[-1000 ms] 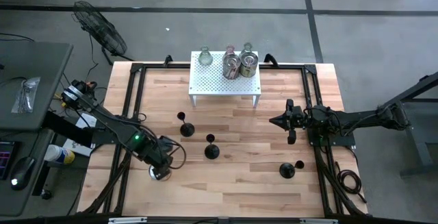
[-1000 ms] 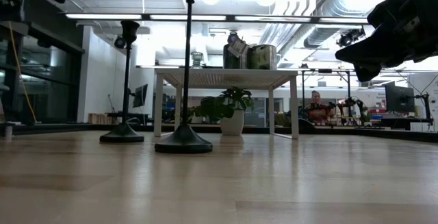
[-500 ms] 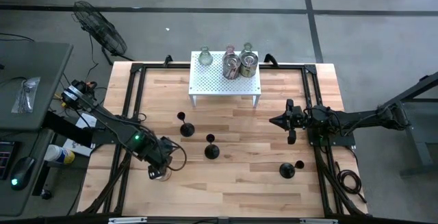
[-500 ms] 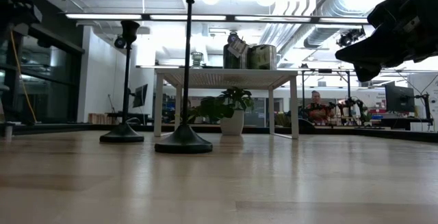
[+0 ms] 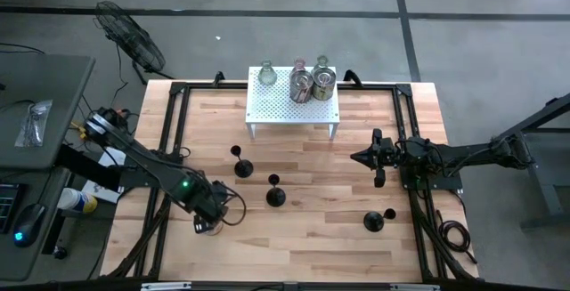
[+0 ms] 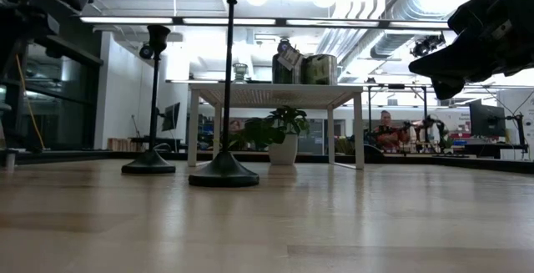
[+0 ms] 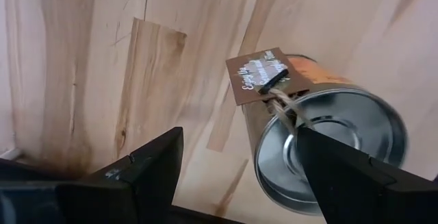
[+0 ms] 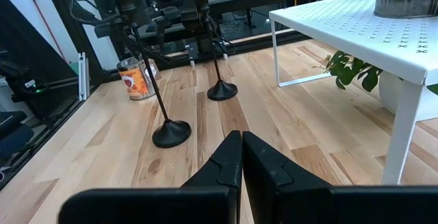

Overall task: Pick & Place candle stick holders
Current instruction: Put the orange scented candle on the shelf aligned with the other scented candles

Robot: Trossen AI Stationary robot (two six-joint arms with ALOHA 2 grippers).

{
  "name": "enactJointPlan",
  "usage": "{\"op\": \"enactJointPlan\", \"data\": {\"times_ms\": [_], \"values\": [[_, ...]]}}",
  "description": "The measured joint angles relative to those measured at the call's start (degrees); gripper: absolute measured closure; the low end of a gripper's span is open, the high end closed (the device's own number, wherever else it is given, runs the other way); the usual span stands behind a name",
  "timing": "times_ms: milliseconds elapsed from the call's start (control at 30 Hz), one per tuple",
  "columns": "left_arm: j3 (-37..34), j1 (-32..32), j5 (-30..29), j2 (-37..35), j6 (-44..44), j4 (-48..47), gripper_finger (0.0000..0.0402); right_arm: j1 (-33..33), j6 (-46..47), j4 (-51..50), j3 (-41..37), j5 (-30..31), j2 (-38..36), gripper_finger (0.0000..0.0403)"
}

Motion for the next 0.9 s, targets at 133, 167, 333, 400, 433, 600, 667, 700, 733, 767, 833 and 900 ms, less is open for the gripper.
{"op": "enactJointPlan", "data": {"times_ms": [133,167,333,400,433,600,667,700,733,767,833,900], "values": [[0.00,0.00,-0.05,0.93,0.12,-0.73,0.0121,0.00,0.00,0.02,0.01,0.02,-0.01,0.0398],[0.00,0.00,-0.08,1.05,0.12,-0.71,0.0121,0.00,-0.02,0.02,0.00,0.00,-0.01,0.0398],[-0.74,-0.01,-0.05,1.02,-0.17,0.06,0.0121,0.00,-0.01,0.01,0.00,0.01,-0.01,0.0398],[-1.28,-0.02,0.13,0.92,-0.14,0.13,0.0121,0.00,-0.02,-0.09,-0.01,0.02,0.01,0.0398],[-1.55,0.00,0.32,0.88,-0.14,0.19,0.0121,0.00,-0.01,-0.02,-0.01,0.01,-0.01,0.0398],[-2.13,0.00,0.43,0.88,-0.14,0.46,0.0121,0.00,-0.02,-0.02,0.00,0.01,-0.01,0.0398],[-2.15,0.00,0.40,0.90,-0.14,0.72,0.0121,0.00,-0.01,0.00,-0.01,0.01,-0.01,0.0398],[-2.17,0.00,0.38,0.90,-0.12,0.94,0.0121,0.00,0.00,0.00,-0.01,0.02,-0.01,0.0398],[-2.21,0.00,0.36,0.92,-0.12,1.08,0.0121,0.00,-0.02,0.00,-0.01,0.00,-0.01,0.0398],[-2.21,0.00,0.34,0.92,-0.12,1.13,0.0121,0.00,-0.01,0.01,0.00,0.00,-0.01,0.0398],[-2.21,0.00,0.32,0.94,-0.12,1.14,0.0121,0.00,0.00,0.00,0.00,0.01,-0.01,0.0398],[-2.24,0.00,0.21,0.96,-0.12,1.19,0.0121,0.00,0.00,0.00,0.00,0.01,-0.01,0.0398]]}}
